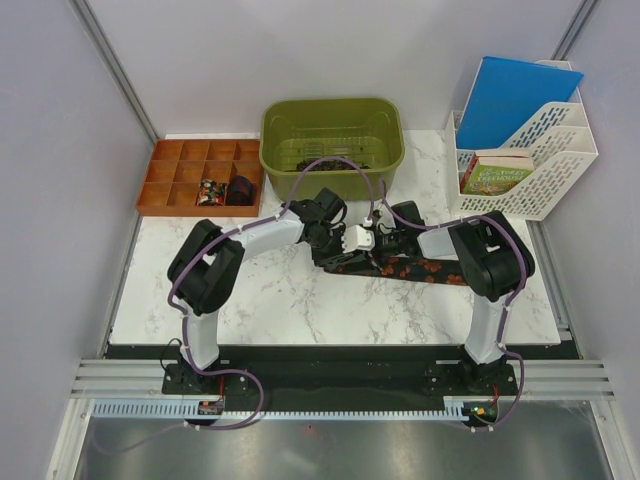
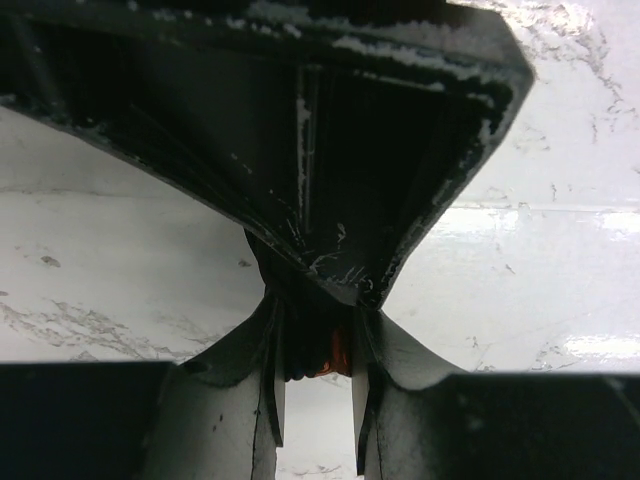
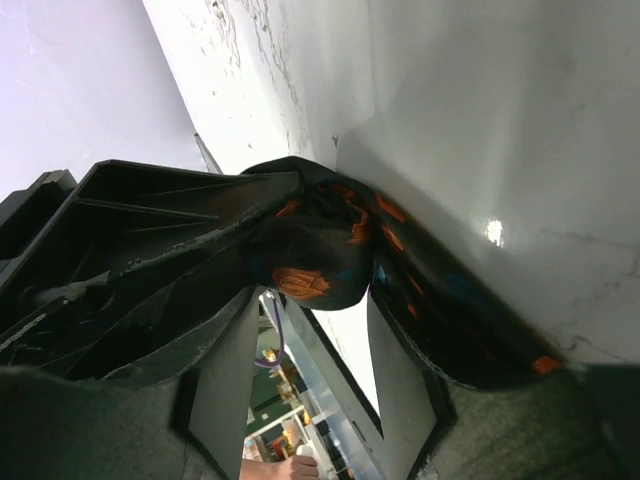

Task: Roll the ties
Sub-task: Roll the tie at the center of the board.

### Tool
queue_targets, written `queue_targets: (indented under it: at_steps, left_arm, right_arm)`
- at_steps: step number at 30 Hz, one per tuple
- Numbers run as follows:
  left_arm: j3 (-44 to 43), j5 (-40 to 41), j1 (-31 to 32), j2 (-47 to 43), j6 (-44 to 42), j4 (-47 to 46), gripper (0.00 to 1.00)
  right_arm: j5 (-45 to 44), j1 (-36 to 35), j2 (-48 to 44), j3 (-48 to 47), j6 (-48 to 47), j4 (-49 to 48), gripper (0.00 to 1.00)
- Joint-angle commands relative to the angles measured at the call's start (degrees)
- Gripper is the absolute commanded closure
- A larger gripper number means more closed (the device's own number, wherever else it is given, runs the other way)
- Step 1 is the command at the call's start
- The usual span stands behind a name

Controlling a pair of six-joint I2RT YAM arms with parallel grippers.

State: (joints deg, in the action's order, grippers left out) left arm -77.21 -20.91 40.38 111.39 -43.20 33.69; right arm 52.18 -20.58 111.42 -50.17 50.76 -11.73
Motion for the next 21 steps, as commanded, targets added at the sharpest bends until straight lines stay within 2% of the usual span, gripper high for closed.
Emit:
queue_targets:
  at_steps: [1,7,9,10,11,13,14,16,21]
  left_arm:
    - [-0.7,6.1,0.1,2.2,-0.7,2.3,0.84]
    - [-1.4,5.4,0.2,2.8,0.2,2.4,0.84]
    - [-1.5,5.3,0.3,2.8,0.1,2.4,0.83]
    - [-1.5,5.3,0.4,2.6,0.1,2.5,0.82]
    - [-1.5,5.2,0.4,2.4,0.1,2.5,0.81]
    - [-1.0,4.9,0.2,1.6,0.1,2.5,0.76]
    - [-0.8,4.4,0.3,1.4,0.2,2.5,0.74]
    - [-0.3,3.2,-0.1,0.2,0.6,2.4,0.66]
    - [-0.4,-2.3,-2.9,-1.7,2.4,1.9,0.52]
  right_arm:
    - [-0.6,-0.3,-0.6,-1.7,2.8,-2.3,0.47]
    - [-2.9,-1.0,1.0,-2.1,4.3,-4.8,0.53]
    - [-3.3,-1.2,1.8,-2.6,4.0,-4.5,0.64]
    - [-3.5,-1.1,2.1,-2.5,3.5,-5.0,0.71]
    - [-3.7,-1.2,2.4,-2.4,2.9,-5.0,0.82]
    - [-4.1,-1.1,3.0,-2.3,0.5,-2.7,0.91]
    - [-4.5,-1.0,3.3,-2.2,-0.3,-2.3,0.99]
    - [-4.7,-0.5,3.8,-1.7,-1.4,-1.5,1.00]
    - [-5.0,1.0,4.9,-1.3,-4.5,1.1,1.00]
